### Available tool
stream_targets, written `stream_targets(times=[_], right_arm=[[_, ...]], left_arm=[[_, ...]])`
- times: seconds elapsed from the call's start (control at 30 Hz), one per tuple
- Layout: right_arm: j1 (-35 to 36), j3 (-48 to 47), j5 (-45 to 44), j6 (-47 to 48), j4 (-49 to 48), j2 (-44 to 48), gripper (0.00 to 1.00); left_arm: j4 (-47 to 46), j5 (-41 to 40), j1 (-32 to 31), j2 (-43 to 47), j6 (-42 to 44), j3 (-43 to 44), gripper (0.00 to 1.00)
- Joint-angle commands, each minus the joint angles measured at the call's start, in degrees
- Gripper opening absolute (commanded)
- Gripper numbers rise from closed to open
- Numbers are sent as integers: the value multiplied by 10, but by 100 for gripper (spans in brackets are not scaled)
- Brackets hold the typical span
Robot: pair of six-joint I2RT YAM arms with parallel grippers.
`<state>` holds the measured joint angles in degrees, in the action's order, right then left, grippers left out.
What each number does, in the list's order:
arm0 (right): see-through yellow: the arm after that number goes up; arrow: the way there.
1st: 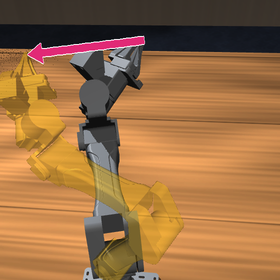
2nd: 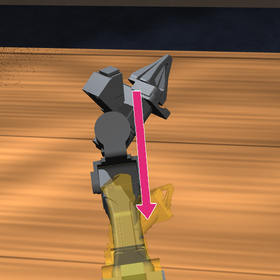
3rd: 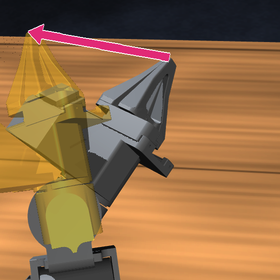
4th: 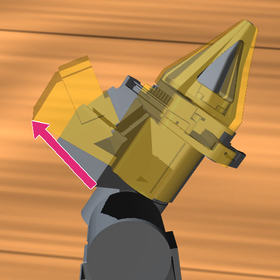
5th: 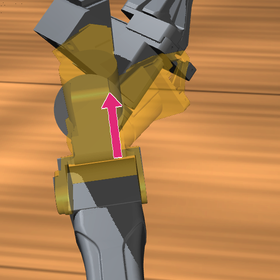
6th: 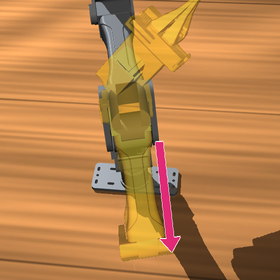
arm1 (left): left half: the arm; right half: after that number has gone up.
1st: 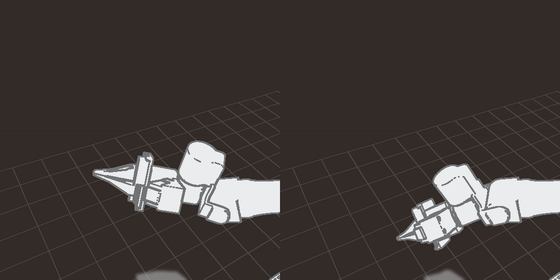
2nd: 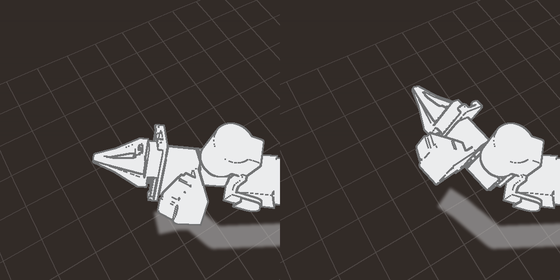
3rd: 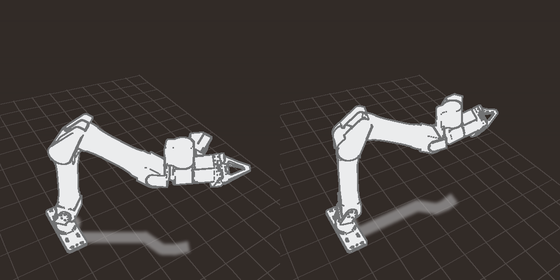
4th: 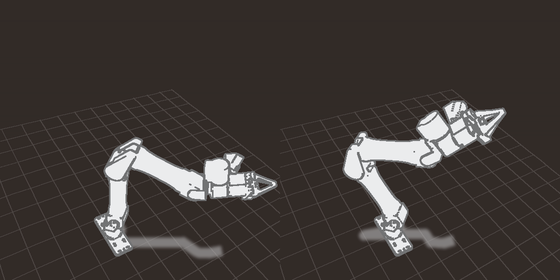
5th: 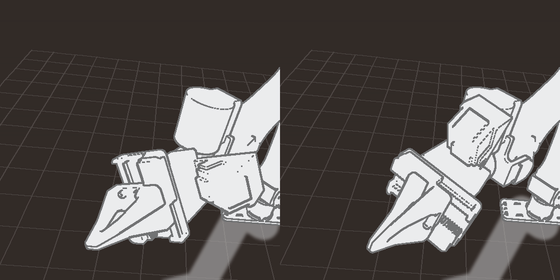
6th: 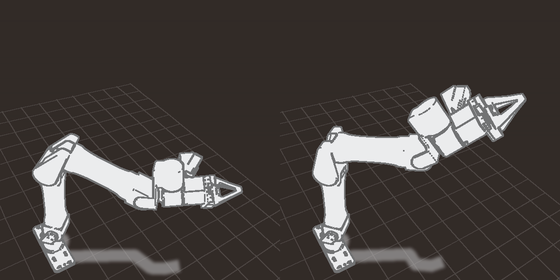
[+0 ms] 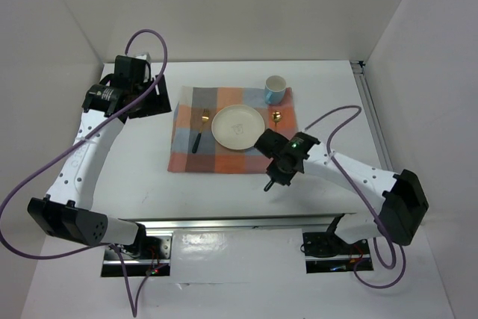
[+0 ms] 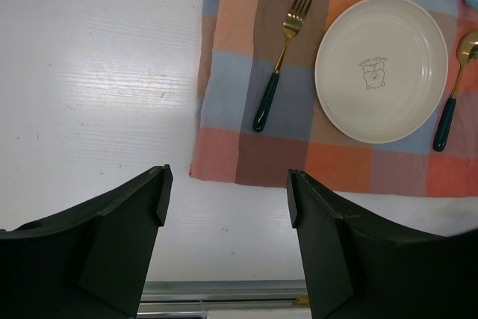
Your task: Set the dinner table for one person
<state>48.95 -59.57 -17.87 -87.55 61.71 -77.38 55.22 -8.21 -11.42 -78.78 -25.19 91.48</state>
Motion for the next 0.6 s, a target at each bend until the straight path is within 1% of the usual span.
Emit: stream_targets(times=[0.0, 0.03, 0.07, 0.1, 0.13, 0.17, 0.2, 0.23, 0.3, 0.33, 0.4, 0.47, 0.57], right_arm=[[-43, -76, -79, 227, -53, -18, 6], [-72, -107, -66, 281, -70, -32, 6], [-87, -120, -44, 361, -109, -63, 6], [-102, -138, -11, 471, -135, -86, 6], [-125, -182, -11, 504, -125, -110, 6], [-131, -200, -11, 535, -112, -134, 6], [-137, -214, -11, 565, -87, -178, 6], [-147, -227, -31, 596, -76, -195, 6], [-154, -233, -25, 655, -82, -226, 6], [-154, -233, -20, 669, -94, -232, 6], [-177, -228, 11, 692, -122, -239, 6], [-199, -209, 54, 708, -149, -239, 6], [-211, -209, 79, 722, -182, -246, 7]], left_arm=[[-18, -1, -2, 2, 16, -1, 80], [-18, -1, -2, 2, 16, -1, 80], [-18, -1, -2, 2, 16, 4, 80], [-18, -1, -2, 2, 16, 5, 80], [-13, -1, -2, 2, 16, 5, 80], [-13, -1, -7, -3, 16, 5, 80], [-13, -1, -7, -3, 16, 5, 80], [-13, -6, -7, -3, 16, 5, 80], [-13, -6, -7, 2, 16, 5, 80], [-13, -6, -7, 2, 16, 5, 80], [-13, -6, -7, 2, 16, 5, 80], [-13, -6, -7, 2, 16, 5, 80], [-13, -11, -7, -3, 16, 5, 80]])
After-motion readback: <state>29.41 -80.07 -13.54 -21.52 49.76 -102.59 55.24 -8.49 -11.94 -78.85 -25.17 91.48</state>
